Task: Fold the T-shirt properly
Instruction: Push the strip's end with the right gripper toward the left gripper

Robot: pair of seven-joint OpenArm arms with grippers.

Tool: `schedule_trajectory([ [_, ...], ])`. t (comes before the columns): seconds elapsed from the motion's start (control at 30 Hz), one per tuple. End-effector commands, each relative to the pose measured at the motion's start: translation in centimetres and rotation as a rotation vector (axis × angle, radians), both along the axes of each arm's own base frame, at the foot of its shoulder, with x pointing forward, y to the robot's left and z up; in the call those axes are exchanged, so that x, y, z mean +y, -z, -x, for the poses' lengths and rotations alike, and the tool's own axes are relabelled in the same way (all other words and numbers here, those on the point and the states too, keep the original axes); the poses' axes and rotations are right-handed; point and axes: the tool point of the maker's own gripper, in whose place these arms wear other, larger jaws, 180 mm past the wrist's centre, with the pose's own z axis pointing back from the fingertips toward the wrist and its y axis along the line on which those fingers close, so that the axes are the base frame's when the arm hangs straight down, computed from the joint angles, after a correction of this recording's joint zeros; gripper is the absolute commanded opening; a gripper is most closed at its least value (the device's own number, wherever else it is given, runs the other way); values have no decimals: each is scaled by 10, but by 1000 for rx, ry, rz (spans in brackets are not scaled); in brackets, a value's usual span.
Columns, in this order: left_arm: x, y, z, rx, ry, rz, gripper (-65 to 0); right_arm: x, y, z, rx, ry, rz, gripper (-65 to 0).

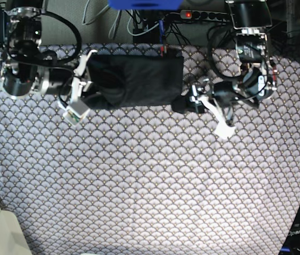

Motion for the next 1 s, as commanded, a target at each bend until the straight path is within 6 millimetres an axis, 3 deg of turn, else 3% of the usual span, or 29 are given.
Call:
schedule_trajectory([
  [0.0, 5, -12, -8, -40, -18, 16, -312, 6, -17, -7, -52, -12, -48, -650],
  [0.23, 28, -4, -4, -19, -68, -14, -312, 24, -21, -5, -63, -80, -63, -650],
  [0.67, 36, -1, 2, -12, -67, -36, -312, 57, -26, -8, -79, -106, -105, -650],
  [0.97, 37, 2, 6, -5, -63, -39, -312, 91, -36, -1, -101, -196, -145, -638],
])
